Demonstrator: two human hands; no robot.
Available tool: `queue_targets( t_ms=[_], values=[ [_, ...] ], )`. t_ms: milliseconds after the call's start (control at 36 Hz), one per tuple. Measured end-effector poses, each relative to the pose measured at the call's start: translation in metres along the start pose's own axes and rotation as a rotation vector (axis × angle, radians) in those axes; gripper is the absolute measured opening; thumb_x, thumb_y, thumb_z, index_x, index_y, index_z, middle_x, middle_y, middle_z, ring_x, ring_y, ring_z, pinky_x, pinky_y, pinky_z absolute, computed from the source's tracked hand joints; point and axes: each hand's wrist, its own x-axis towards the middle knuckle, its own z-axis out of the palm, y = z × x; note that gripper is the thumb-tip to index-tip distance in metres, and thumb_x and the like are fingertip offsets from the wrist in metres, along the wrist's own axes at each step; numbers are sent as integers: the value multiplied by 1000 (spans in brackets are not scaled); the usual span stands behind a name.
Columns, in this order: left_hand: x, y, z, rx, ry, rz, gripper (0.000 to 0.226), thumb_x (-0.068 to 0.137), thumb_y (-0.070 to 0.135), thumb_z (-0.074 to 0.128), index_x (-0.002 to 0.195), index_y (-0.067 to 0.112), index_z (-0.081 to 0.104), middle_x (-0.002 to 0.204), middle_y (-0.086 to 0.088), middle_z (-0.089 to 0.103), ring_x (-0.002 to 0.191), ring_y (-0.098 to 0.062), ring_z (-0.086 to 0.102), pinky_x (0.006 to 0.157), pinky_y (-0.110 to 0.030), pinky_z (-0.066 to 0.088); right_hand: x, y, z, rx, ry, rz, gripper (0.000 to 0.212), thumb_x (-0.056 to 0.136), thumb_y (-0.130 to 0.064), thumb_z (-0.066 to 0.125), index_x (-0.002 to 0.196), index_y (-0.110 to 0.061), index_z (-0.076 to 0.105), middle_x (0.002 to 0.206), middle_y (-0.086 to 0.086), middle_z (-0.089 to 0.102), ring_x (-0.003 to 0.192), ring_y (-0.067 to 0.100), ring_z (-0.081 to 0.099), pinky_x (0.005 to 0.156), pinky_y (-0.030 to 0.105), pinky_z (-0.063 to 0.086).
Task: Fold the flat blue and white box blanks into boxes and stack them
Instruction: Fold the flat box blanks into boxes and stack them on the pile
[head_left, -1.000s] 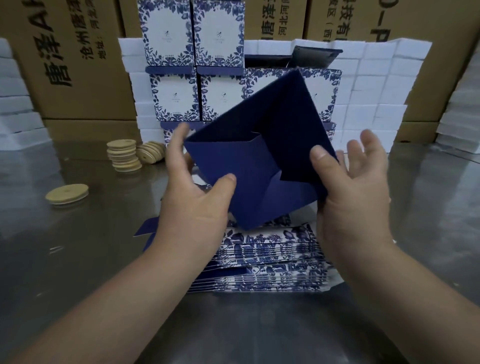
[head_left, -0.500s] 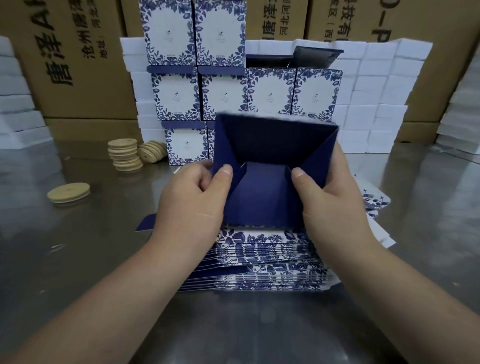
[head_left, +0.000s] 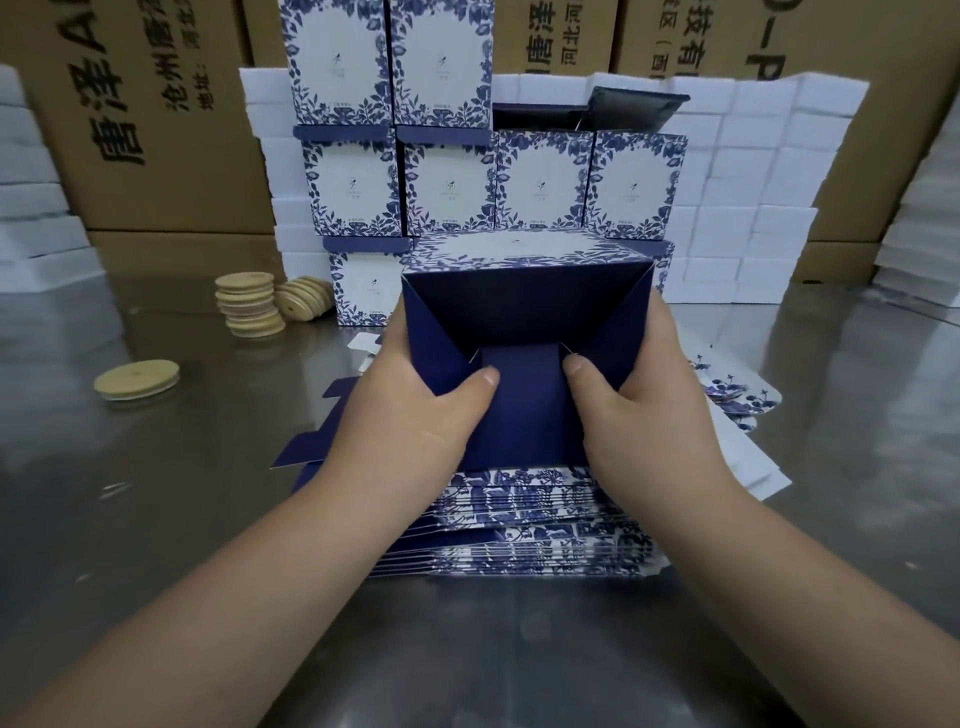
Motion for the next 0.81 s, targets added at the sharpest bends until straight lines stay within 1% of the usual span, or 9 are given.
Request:
queue_targets(
  t_ms=[83, 194, 306, 417, 472, 583, 667, 750, 806],
  values=[
    [0, -3, 0, 10, 5, 0, 43, 78, 20, 68, 95, 51, 44, 78, 52, 52, 76, 28, 50, 58, 5, 36, 0, 0, 1, 2, 6, 5, 57, 92, -10, 53, 143, -28, 35, 112, -35, 51, 101, -21, 46, 75, -4, 37],
    [-1, -4, 0, 31, 21, 1, 43, 79, 20, 68, 95, 51, 43, 75, 54, 49, 74, 30, 48, 57, 6, 34, 0, 1, 2, 14, 29, 10, 56, 91, -11, 53, 141, -30, 37, 112, -35, 53, 100, -19, 48, 76, -1, 40],
    [-1, -5, 2, 47, 41, -8, 44, 80, 25, 66, 109, 48, 42, 77, 55, 48, 76, 31, 46, 59, 6, 34, 0, 0, 5, 75, 69, 39, 53, 89, -15, 54, 137, -34, 40, 106, -39, 54, 95, -19, 52, 73, 0, 41],
    [-2, -4, 5, 79, 58, -1, 40, 81, 29, 64, 106, 52, 42, 78, 55, 48, 76, 31, 46, 58, 6, 34, 1, -2, 6, 110, 114, 53, 49, 88, -16, 55, 131, -35, 46, 105, -37, 56, 94, -17, 54, 76, 5, 45],
    [-3, -5, 6, 94, 68, -10, 40, 81, 33, 64, 113, 49, 45, 80, 55, 48, 77, 30, 46, 59, 4, 36, 2, -2, 6, 121, 136, 59, 47, 87, -15, 56, 128, -36, 49, 103, -34, 59, 92, -16, 55, 74, 6, 46],
    [-3, -6, 8, 117, 86, -27, 56, 74, 46, 60, 127, 42, 44, 82, 51, 50, 83, 26, 47, 63, -11, 39, 2, -4, 6, 167, 168, 91, 44, 83, -10, 56, 121, -33, 54, 97, -27, 64, 88, -11, 59, 71, 10, 49],
    [-4, -4, 10, 130, 90, -25, 60, 71, 49, 56, 128, 44, 42, 83, 51, 49, 81, 28, 46, 63, -11, 36, 3, -4, 7, 235, 186, 144, 43, 81, -6, 54, 117, -30, 57, 97, -21, 67, 87, -7, 62, 76, 21, 52],
    [-3, -3, 12, 138, 92, -34, 58, 68, 50, 52, 125, 49, 41, 83, 55, 47, 79, 29, 45, 64, -10, 35, 3, -4, 8, 276, 194, 191, 42, 79, -5, 55, 113, -31, 59, 93, -21, 68, 83, -6, 64, 70, 21, 53],
    [-3, -4, 12, 129, 92, -49, 58, 68, 50, 52, 125, 48, 42, 83, 53, 48, 82, 26, 47, 65, -12, 37, 4, -3, 8, 282, 186, 221, 33, 75, -12, 56, 100, -33, 62, 86, -19, 69, 77, -4, 64, 66, 24, 52]
  ],
)
